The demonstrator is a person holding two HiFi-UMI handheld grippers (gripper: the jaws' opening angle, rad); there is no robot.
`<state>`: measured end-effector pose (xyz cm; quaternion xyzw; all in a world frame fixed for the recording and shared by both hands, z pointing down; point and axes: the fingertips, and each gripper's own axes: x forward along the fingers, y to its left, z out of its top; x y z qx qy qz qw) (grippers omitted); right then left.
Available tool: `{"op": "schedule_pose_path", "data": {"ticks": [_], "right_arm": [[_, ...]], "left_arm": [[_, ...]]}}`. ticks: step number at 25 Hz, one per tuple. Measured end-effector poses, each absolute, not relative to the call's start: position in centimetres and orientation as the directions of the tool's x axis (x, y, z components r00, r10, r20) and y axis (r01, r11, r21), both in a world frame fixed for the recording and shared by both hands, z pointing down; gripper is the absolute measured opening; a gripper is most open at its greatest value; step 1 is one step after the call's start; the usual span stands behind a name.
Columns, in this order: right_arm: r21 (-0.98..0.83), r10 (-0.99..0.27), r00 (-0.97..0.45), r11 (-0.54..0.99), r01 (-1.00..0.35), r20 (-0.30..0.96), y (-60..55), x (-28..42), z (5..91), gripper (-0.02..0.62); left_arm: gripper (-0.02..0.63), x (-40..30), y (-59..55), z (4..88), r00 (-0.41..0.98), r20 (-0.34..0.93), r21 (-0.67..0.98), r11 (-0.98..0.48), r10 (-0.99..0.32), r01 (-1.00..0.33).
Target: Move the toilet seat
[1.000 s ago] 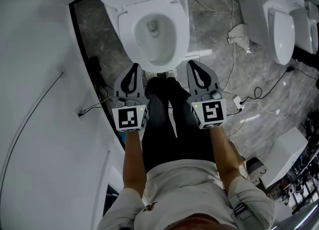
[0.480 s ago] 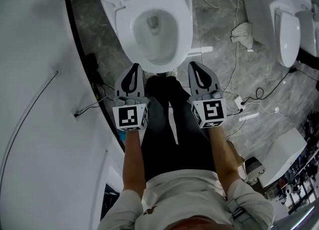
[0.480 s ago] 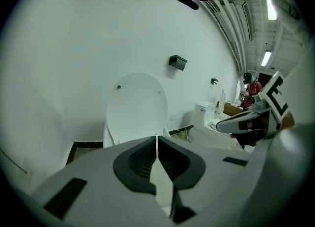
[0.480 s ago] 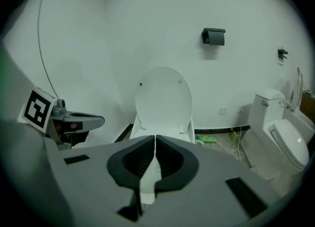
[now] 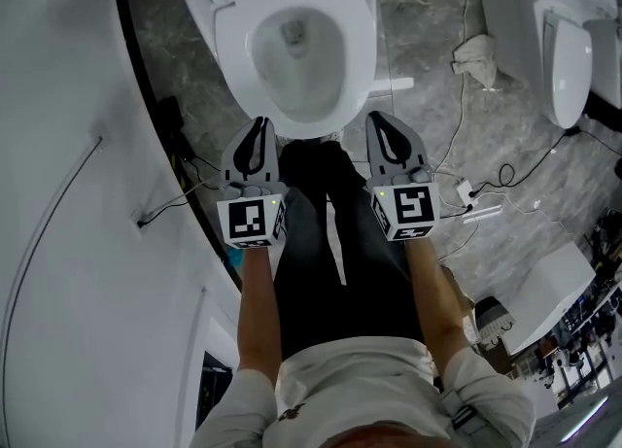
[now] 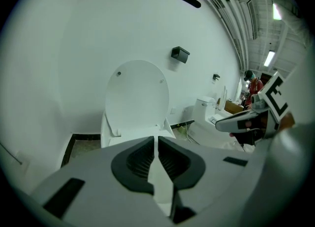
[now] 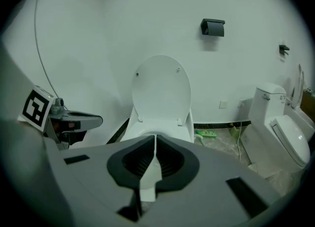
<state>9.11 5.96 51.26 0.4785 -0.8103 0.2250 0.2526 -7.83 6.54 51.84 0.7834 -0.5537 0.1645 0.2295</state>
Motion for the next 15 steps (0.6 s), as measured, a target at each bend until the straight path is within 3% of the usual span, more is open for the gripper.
{"op": "schedule_pose_path", "data": {"ticks": [15], "right_arm": [[-0.135,-0.593,-0.385,0.421,-0.897,0.708,6.6,10.3,58.0,0.023]], "left_arm": [[0.026,-7.3,6.9,57.5,0.326,0.588,0.194,-0.262,-0.740,-0.945]]}}
